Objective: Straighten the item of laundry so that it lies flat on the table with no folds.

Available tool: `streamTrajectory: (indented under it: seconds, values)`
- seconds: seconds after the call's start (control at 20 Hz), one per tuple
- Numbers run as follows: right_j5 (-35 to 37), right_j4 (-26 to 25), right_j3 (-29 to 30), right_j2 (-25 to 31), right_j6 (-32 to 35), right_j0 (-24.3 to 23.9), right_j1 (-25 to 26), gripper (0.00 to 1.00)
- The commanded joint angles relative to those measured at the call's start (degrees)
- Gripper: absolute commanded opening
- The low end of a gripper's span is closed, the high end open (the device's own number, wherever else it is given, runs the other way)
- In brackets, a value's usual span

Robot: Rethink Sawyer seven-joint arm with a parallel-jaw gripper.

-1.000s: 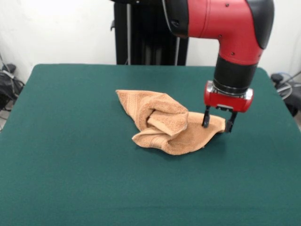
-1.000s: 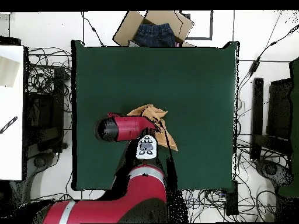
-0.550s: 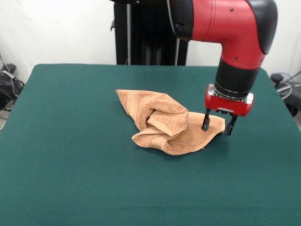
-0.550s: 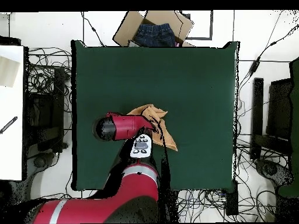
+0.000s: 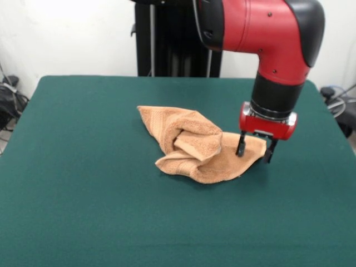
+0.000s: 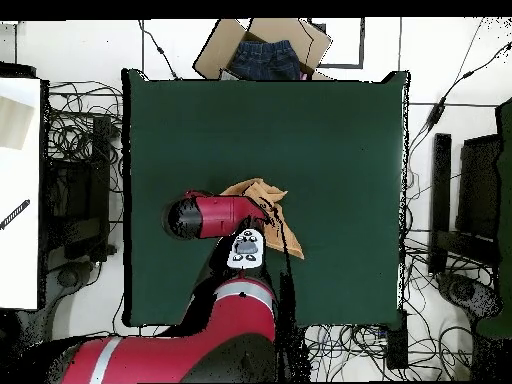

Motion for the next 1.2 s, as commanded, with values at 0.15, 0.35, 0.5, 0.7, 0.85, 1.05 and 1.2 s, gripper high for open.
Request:
streamTrajectory:
  seconds: [0.15,0.35,0.5,0.7,0.85,1.05,1.2]
  values:
    - [2.77,1.9,-0.02,1.24,7.93,-0.89,0.38,1.0]
    - [3.47,1.84,0.02,0.98,7.83,-0.72,0.26,0.0]
    - [3.75,1.73,-0.07,0.66,7.79,-0.47,0.2,0.0]
    - [3.63,1.26,0.15,0.72,7.26,-0.55,-0.03,0.0]
    - [3.24,1.13,0.46,0.54,7.41,-0.34,-0.05,0.0]
    - [3.29,0.77,0.34,0.22,7.08,-0.28,-0.1,0.0]
    - [3.27,0.71,0.5,-0.1,7.23,-0.06,-0.23,0.0]
